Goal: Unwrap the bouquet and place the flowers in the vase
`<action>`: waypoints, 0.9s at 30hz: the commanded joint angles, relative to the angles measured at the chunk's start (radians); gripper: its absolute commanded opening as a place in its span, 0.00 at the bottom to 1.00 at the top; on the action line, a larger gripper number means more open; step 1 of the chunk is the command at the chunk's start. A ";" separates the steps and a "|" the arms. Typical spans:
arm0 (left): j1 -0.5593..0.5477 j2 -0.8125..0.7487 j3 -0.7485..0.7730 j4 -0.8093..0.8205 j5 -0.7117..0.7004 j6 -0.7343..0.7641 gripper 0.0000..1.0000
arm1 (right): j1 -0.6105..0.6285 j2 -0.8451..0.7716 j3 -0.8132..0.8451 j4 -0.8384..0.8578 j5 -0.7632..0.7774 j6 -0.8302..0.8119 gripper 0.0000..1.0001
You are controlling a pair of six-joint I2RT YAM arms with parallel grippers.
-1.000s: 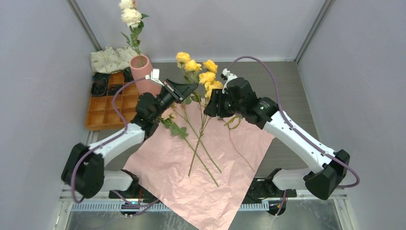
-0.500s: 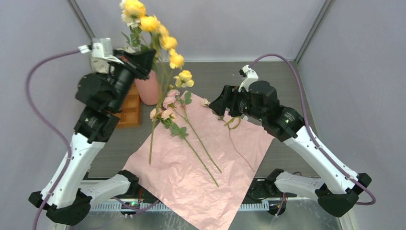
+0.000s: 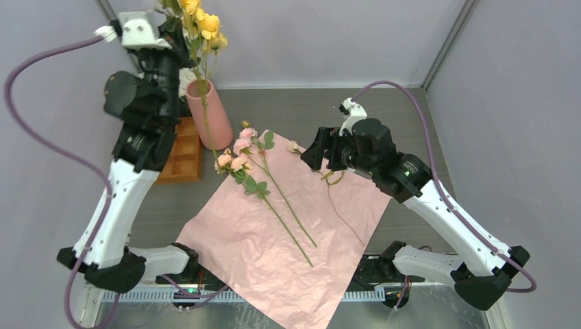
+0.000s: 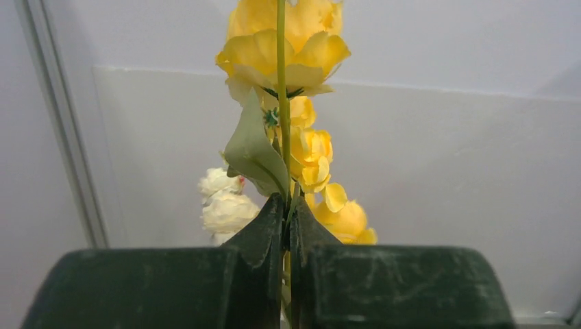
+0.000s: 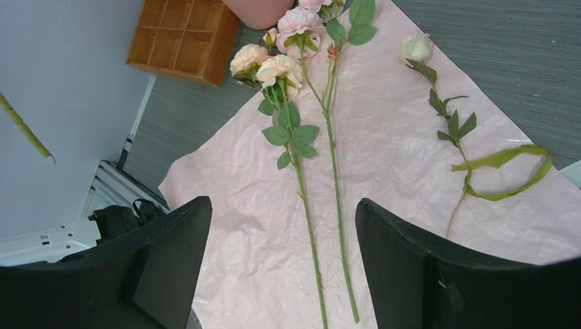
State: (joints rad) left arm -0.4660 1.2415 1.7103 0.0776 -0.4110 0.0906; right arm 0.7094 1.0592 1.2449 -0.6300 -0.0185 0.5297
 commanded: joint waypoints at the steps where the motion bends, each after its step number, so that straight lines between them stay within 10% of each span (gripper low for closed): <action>1: 0.132 0.081 -0.003 0.151 0.004 0.019 0.00 | -0.001 0.001 0.015 0.014 0.015 -0.033 0.82; 14: 0.295 0.327 0.334 0.151 0.090 -0.065 0.00 | -0.001 0.121 0.058 0.043 0.001 -0.076 0.83; 27: 0.352 0.208 0.231 0.158 0.379 -0.363 0.00 | -0.001 0.161 0.075 0.067 -0.023 -0.100 0.83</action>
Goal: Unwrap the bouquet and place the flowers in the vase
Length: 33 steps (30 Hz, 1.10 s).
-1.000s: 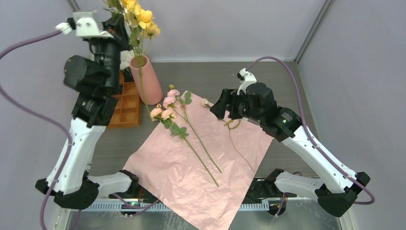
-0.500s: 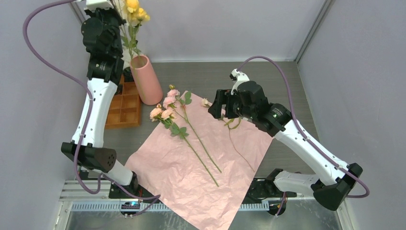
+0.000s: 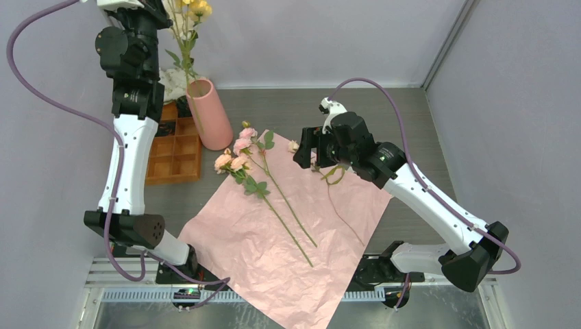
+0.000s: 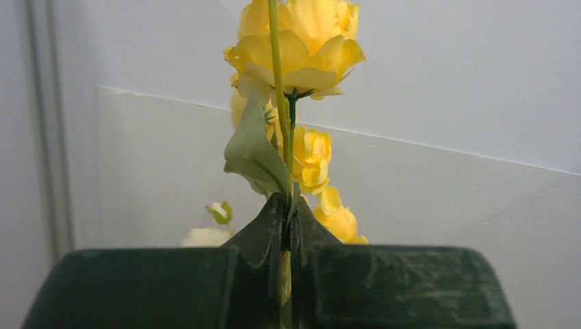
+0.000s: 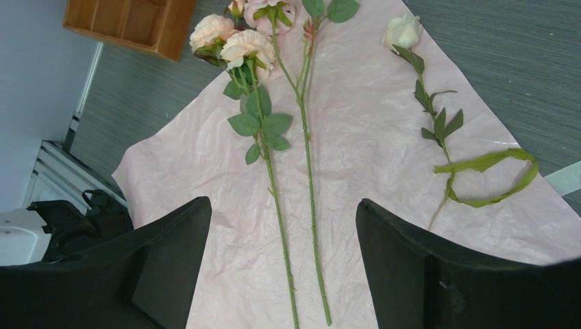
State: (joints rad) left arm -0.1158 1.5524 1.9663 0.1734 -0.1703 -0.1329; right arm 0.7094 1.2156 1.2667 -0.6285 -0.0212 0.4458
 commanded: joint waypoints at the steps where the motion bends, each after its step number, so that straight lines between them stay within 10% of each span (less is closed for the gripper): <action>1: 0.001 -0.125 -0.039 0.059 0.178 -0.173 0.00 | -0.001 0.005 0.054 0.076 -0.034 -0.012 0.83; 17: -0.003 -0.309 -0.469 0.348 0.457 -0.787 0.00 | -0.001 -0.024 -0.051 0.740 -0.461 0.352 0.80; 33: -0.061 -0.381 -0.644 0.461 0.448 -0.946 0.00 | 0.042 0.258 0.088 1.026 -0.479 0.473 0.65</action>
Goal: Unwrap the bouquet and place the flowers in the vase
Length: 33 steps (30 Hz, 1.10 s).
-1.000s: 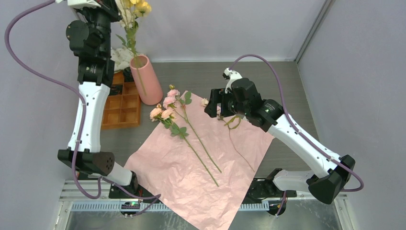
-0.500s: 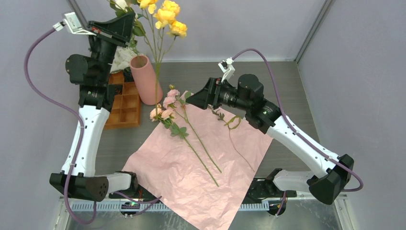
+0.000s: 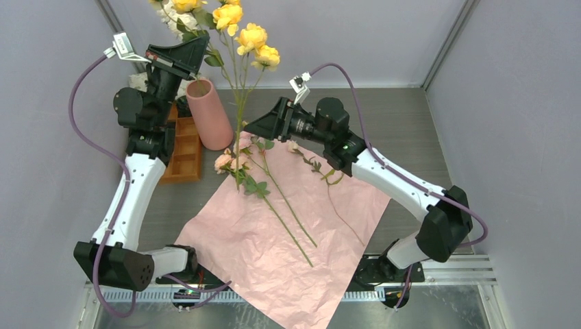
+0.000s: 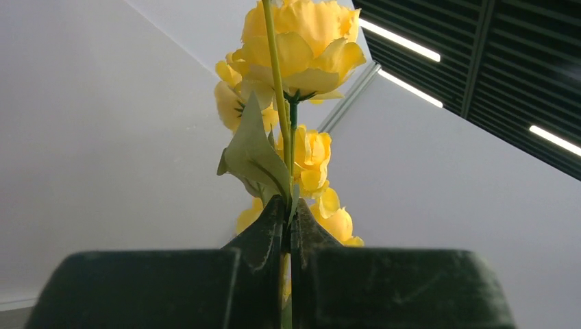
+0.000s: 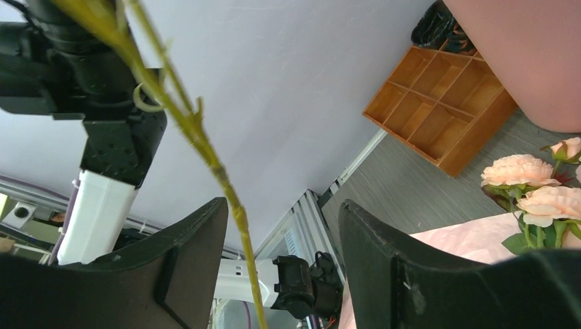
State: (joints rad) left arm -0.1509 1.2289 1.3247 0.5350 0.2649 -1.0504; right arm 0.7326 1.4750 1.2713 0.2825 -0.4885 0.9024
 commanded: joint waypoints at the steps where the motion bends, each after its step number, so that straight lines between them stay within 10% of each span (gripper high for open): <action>1: -0.031 -0.059 -0.008 0.094 0.014 -0.025 0.00 | 0.022 0.006 0.094 0.112 -0.010 0.016 0.65; 26: -0.093 -0.043 -0.065 0.086 -0.016 0.010 0.00 | 0.063 -0.048 0.063 0.112 0.034 0.015 0.56; 33: -0.124 -0.052 -0.076 0.083 -0.017 0.017 0.00 | 0.063 0.016 0.109 0.101 0.020 0.023 0.22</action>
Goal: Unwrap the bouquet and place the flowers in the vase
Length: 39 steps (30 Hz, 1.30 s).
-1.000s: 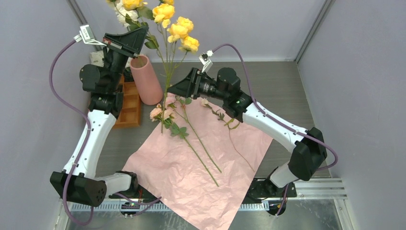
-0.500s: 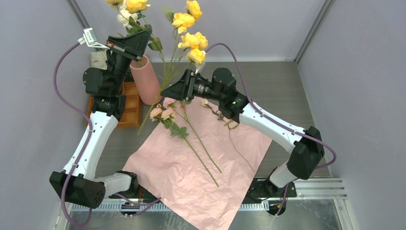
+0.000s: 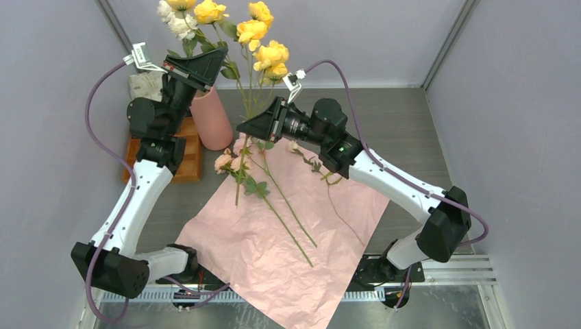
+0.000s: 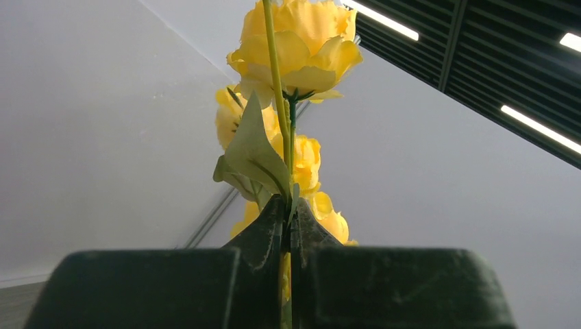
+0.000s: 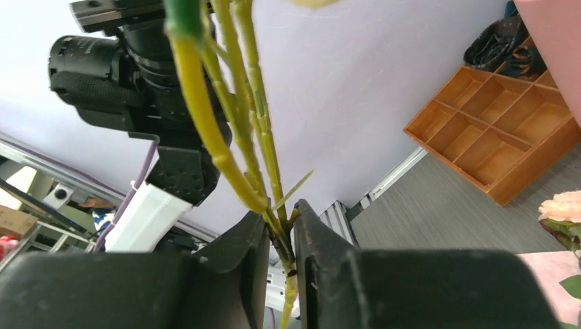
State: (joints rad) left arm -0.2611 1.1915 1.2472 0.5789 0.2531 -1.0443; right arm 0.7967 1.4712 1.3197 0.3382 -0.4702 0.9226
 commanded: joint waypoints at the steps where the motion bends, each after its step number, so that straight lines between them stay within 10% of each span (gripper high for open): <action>1: -0.014 -0.014 0.002 0.035 -0.003 0.013 0.00 | -0.001 0.026 0.067 0.034 0.002 -0.001 0.16; 10: -0.015 -0.015 0.100 -0.145 0.132 0.069 0.07 | -0.002 -0.042 0.139 -0.212 0.042 -0.198 0.01; 17: -0.015 0.000 0.141 -0.302 0.303 0.116 0.41 | -0.002 -0.084 0.203 -0.369 0.033 -0.286 0.01; 39: -0.029 -0.015 0.145 -0.353 0.570 0.199 0.44 | -0.002 -0.050 0.288 -0.468 -0.089 -0.311 0.01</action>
State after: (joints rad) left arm -0.2810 1.2232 1.3907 0.1761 0.7582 -0.8555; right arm 0.7944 1.4200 1.5452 -0.1658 -0.5209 0.6384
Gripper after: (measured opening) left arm 0.436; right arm 0.161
